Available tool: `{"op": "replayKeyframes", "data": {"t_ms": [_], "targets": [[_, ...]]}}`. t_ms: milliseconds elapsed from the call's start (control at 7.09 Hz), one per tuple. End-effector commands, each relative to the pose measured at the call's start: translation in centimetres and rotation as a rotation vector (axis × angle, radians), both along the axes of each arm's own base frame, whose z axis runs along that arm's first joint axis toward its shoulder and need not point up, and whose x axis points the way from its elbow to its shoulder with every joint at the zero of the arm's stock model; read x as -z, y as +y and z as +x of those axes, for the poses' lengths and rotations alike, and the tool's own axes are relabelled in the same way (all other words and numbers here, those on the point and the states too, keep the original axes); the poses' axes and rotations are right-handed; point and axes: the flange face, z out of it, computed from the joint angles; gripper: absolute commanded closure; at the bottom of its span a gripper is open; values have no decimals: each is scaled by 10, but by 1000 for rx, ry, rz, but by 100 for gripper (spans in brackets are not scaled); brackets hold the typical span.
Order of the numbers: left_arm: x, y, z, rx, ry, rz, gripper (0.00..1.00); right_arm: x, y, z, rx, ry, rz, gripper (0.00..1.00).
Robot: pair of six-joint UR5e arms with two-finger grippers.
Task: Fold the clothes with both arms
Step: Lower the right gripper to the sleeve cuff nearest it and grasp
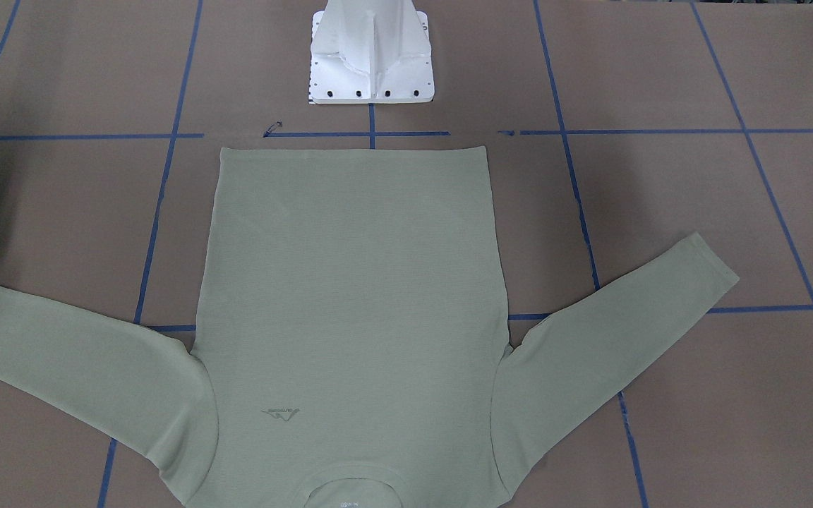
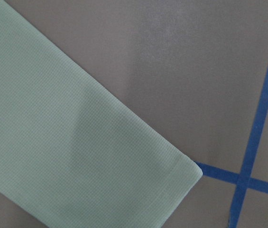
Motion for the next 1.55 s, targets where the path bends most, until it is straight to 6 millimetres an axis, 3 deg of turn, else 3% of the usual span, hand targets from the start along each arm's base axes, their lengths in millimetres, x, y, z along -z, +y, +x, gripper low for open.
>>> {"op": "replayKeyframes", "data": {"t_ms": [0,1128,1269,1410], "targets": [[0,1,0,1,3,-1,0,-23,-8,-14,16,15,-48,0],[1,2,-1,2,3,9,0,-41,0,-23,46,-8,-99,1],[1,2,-1,2,3,9,0,-41,0,-23,46,-8,-99,6],[0,1,-1,3,2,8,0,-41,0,-25,46,-10,-100,26]]}}
